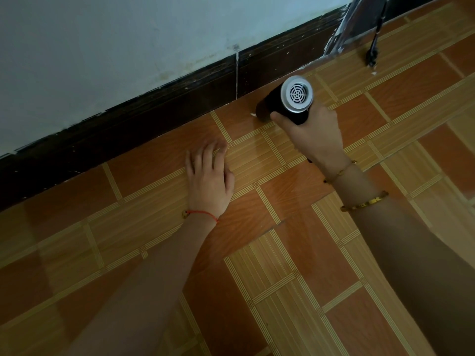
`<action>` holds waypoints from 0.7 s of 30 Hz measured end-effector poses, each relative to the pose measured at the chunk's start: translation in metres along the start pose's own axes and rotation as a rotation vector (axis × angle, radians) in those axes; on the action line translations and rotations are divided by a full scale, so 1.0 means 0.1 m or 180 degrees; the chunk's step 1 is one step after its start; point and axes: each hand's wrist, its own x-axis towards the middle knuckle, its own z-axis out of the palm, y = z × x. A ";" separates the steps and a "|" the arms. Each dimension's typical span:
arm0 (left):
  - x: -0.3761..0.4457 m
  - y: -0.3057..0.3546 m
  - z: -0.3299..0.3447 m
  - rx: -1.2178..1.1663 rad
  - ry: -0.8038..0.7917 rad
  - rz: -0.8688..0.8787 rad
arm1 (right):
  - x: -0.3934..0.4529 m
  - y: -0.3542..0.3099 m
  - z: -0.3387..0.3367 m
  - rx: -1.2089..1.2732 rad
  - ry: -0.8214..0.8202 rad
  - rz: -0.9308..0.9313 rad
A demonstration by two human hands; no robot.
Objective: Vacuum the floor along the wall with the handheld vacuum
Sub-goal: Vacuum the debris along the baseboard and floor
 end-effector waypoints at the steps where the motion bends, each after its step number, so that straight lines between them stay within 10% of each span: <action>1: 0.00 0.00 0.00 0.0000 0.0006 0.0001 | -0.01 0.00 0.00 0.0029 0.0029 0.0011; 21: 0.00 0.00 0.00 0.0039 0.0007 -0.0009 | -0.17 -0.04 -0.09 0.0096 -0.0046 0.0119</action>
